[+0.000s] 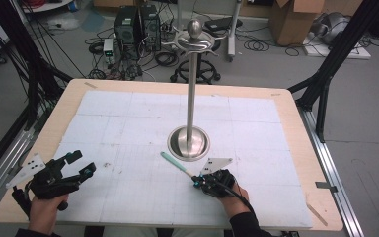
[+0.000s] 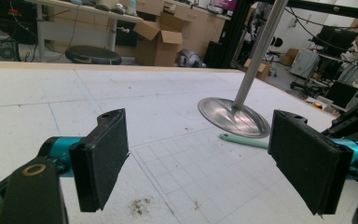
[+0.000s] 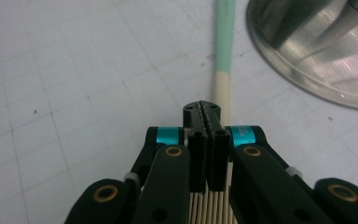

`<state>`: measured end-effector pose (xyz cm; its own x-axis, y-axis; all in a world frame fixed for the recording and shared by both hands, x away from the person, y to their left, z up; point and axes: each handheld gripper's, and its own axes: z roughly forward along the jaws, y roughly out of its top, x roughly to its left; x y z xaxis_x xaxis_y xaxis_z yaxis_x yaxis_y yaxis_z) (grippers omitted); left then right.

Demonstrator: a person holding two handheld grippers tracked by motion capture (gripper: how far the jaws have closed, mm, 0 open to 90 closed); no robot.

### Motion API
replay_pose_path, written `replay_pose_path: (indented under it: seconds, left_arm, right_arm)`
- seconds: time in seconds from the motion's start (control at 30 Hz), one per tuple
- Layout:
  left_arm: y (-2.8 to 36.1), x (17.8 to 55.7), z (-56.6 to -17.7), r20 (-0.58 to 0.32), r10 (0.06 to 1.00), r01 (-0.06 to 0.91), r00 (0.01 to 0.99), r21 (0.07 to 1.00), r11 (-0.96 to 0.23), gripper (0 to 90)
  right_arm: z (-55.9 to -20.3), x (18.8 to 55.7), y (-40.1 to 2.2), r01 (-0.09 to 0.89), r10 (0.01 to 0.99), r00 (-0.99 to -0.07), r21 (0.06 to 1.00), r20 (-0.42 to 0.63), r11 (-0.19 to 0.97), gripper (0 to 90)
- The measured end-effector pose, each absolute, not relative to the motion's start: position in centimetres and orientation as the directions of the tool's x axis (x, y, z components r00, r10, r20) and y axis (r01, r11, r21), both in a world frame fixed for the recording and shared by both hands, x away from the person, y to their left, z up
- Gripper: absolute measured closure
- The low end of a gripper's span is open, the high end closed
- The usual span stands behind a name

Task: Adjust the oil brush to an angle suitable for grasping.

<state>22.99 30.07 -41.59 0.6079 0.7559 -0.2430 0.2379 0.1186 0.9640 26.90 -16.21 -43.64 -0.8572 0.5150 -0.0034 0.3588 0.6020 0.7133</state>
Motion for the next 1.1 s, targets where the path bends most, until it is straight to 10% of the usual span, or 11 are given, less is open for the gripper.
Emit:
replay_pose_path:
  seconds: [1.1]
  left_arm:
    - [29.8, 23.0, -41.6, -0.240, 0.755, 0.238, 0.610, 0.965, 0.115, 20.4]
  right_arm:
    - [-43.6, 24.6, -19.5, 0.394, 0.536, -0.844, 0.657, -0.018, 0.642, 89.3]
